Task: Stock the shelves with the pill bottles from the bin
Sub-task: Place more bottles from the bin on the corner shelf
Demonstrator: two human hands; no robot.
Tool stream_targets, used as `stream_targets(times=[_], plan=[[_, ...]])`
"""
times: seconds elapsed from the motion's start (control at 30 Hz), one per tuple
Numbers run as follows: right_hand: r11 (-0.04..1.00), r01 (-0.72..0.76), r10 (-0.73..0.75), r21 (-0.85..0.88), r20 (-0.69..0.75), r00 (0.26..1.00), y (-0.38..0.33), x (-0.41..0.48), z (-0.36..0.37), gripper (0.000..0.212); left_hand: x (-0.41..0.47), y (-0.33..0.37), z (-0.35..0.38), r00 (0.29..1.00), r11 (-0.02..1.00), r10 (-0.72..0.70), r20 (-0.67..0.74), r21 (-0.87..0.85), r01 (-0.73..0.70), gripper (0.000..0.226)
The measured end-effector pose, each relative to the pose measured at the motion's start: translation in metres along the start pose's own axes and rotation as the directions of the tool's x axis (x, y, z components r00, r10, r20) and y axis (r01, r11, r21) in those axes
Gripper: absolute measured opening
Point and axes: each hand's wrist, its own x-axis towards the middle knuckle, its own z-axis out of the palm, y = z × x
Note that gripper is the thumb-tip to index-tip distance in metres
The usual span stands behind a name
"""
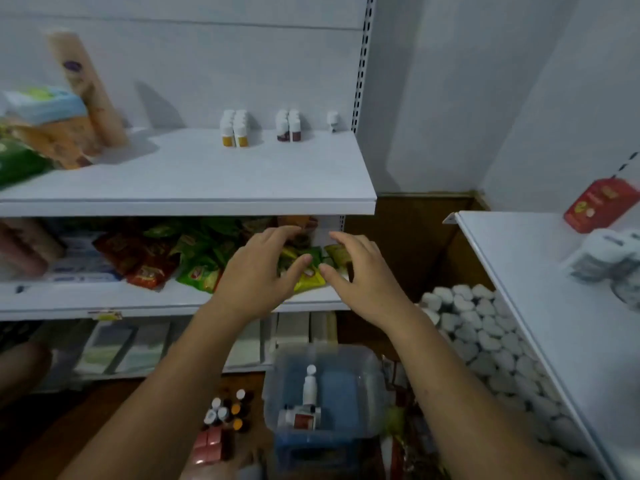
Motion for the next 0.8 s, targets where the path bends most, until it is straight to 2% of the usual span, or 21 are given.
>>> stream_targets(times=[0.17,0.3,0.4,0.57,0.67,0.8], plan=[[0.985,-0.170,0.163,0.036,0.139,0.977,0.050,-0.033,0.048,0.059,-0.034,-0.017,0.064,0.979,0.995,-0.077,0.187,-0.049,0.088,0.056],[0.939,-0.342,0.321,0.036,0.260,0.911,0.092,-0.058,0.094,0.059,-0.058,-0.042,0.115,0.923,0.973,-0.167,0.346,-0.094,0.211,0.055],[0.901,-0.434,0.412,-0.016,0.345,0.843,0.119,-0.074,0.128,0.060,-0.075,-0.067,0.155,0.844,0.943,-0.236,0.482,-0.096,0.319,0.055],[0.809,-0.586,0.532,-0.044,0.477,0.700,0.159,-0.093,0.182,0.066,-0.099,-0.105,0.232,0.666,0.856,-0.329,0.669,-0.087,0.510,0.054],[0.772,-0.629,0.580,-0.094,0.507,0.637,0.186,-0.102,0.220,0.067,-0.111,-0.127,0.285,0.568,0.801,-0.397,0.721,-0.030,0.598,0.049],[0.746,-0.656,0.593,-0.115,0.562,0.577,0.228,-0.103,0.282,0.066,-0.121,-0.154,0.365,0.488,0.762,-0.458,0.743,0.046,0.646,0.032]])
